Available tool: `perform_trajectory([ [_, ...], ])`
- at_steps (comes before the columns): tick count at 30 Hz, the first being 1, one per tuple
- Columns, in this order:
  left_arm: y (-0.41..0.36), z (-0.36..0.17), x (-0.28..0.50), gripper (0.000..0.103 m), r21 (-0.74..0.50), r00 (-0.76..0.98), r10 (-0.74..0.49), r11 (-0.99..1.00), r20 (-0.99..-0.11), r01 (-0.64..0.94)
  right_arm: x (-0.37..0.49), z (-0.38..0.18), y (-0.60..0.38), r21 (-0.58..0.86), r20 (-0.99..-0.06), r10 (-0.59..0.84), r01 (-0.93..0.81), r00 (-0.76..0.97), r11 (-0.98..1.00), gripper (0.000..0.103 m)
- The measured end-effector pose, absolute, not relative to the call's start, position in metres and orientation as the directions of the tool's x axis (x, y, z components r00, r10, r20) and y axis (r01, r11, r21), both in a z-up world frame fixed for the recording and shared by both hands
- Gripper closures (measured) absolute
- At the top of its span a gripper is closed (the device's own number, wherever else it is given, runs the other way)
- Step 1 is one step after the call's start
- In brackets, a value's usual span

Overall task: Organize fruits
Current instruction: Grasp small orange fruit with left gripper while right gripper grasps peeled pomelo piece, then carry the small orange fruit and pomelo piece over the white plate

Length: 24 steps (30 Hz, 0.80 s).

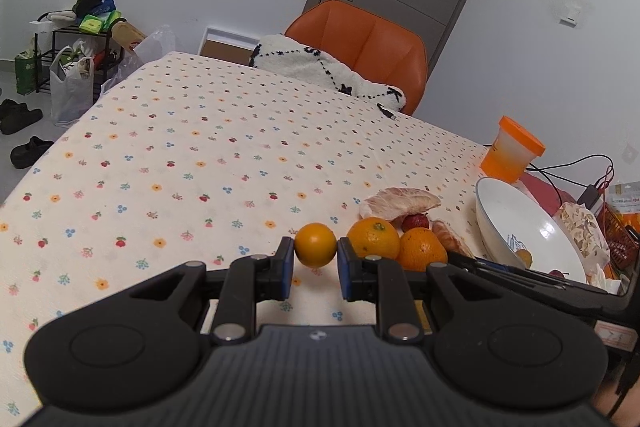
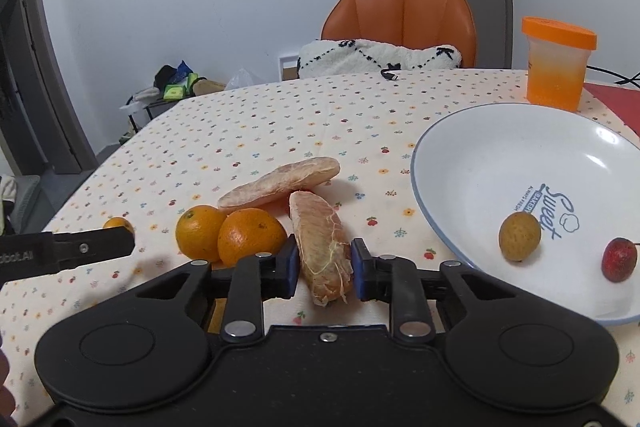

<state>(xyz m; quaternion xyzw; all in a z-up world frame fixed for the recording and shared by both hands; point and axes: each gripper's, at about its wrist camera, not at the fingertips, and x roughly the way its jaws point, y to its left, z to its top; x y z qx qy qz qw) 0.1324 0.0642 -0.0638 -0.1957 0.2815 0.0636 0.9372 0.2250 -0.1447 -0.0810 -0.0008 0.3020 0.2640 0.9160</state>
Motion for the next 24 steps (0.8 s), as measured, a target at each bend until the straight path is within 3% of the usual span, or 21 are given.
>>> perform_trajectory([
  [24,0.026,-0.037,0.127,0.082,-0.298,0.867,-0.011,0.941,-0.499,-0.16,0.195,-0.045,-0.187,0.208,-0.431,0.526,-0.487,0.733,0.849,0.079],
])
